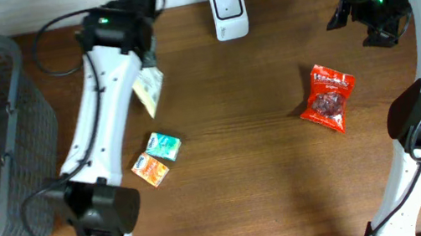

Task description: Scan the item barcode

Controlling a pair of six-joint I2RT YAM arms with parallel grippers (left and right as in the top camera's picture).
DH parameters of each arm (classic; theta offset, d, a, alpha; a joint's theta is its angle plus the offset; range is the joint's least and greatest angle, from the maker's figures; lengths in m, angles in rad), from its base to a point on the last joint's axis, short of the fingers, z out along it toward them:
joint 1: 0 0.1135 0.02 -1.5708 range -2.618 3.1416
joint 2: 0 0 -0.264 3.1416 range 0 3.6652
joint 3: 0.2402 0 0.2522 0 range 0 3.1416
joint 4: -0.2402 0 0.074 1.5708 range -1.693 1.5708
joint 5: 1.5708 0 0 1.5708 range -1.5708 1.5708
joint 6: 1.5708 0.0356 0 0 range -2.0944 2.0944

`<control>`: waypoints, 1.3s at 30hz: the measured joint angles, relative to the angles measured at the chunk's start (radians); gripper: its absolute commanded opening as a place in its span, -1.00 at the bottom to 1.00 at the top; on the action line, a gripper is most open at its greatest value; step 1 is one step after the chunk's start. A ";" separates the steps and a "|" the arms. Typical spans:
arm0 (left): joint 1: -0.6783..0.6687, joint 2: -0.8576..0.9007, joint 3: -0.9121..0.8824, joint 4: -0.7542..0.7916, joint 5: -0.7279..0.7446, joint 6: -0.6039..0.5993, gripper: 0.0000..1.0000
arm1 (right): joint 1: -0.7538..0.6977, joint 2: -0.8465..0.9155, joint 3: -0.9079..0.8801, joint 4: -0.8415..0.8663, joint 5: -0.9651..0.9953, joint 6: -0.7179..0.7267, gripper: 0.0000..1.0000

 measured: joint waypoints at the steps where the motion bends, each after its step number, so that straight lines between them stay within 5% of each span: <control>1: -0.025 0.031 0.002 -0.010 0.000 0.000 -1.00 | 0.000 0.000 0.000 0.000 0.000 0.000 0.97; 10: -0.236 0.131 0.002 -0.005 0.035 -0.024 -1.00 | 0.000 0.000 0.000 0.000 0.000 0.000 0.97; 12: -0.282 0.131 0.002 0.006 0.103 -0.027 -0.47 | 0.000 0.000 0.000 0.000 0.000 0.000 0.97; 16: -0.357 0.131 0.002 0.033 0.257 -0.034 -0.63 | 0.000 0.000 0.000 0.000 0.000 0.000 0.97; 20: -0.371 0.131 0.002 0.035 0.341 -0.038 -0.49 | 0.000 0.000 0.000 0.000 0.000 0.000 0.97; 23: -0.353 0.130 0.026 0.004 0.360 -0.038 0.82 | 0.000 0.000 0.000 0.000 0.000 0.000 0.97; 24: -0.325 0.125 0.046 -0.016 0.351 -0.041 0.99 | 0.000 0.000 0.000 0.000 0.000 0.000 0.97; 31: -0.004 0.054 0.066 -0.120 0.291 -0.084 0.98 | 0.000 0.000 0.000 0.011 0.000 0.000 0.97; 39: 0.053 0.054 0.066 -0.135 0.288 -0.092 0.98 | 0.018 0.000 -0.003 0.080 -0.127 -0.034 0.97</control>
